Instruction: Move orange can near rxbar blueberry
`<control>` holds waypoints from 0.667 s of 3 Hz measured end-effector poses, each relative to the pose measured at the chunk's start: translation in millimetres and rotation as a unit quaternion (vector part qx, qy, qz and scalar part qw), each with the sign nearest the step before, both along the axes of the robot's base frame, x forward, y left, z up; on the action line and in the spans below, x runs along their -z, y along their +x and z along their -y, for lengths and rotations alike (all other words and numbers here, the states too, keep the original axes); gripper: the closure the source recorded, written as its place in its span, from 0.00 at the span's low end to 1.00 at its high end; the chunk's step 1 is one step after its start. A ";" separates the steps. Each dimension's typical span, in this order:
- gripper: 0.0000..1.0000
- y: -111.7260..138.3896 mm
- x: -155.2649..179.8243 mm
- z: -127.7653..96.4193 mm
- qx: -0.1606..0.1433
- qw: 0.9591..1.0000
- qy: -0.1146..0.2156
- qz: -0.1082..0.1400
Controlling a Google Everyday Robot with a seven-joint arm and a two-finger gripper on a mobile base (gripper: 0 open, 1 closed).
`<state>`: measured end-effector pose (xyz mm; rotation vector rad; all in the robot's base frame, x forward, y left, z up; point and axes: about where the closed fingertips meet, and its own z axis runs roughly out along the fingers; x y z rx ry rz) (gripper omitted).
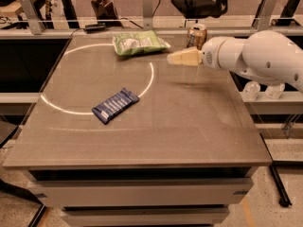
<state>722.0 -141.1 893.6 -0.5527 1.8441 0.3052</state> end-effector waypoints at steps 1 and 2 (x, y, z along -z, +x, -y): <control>0.00 23.5 6.1 3.5 0.001 1.000 -0.015 0.002; 0.00 43.6 7.5 3.0 0.001 1.000 -0.023 0.008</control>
Offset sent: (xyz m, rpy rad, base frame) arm 0.0666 -0.0076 -0.0080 -0.0637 -0.0325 -0.0094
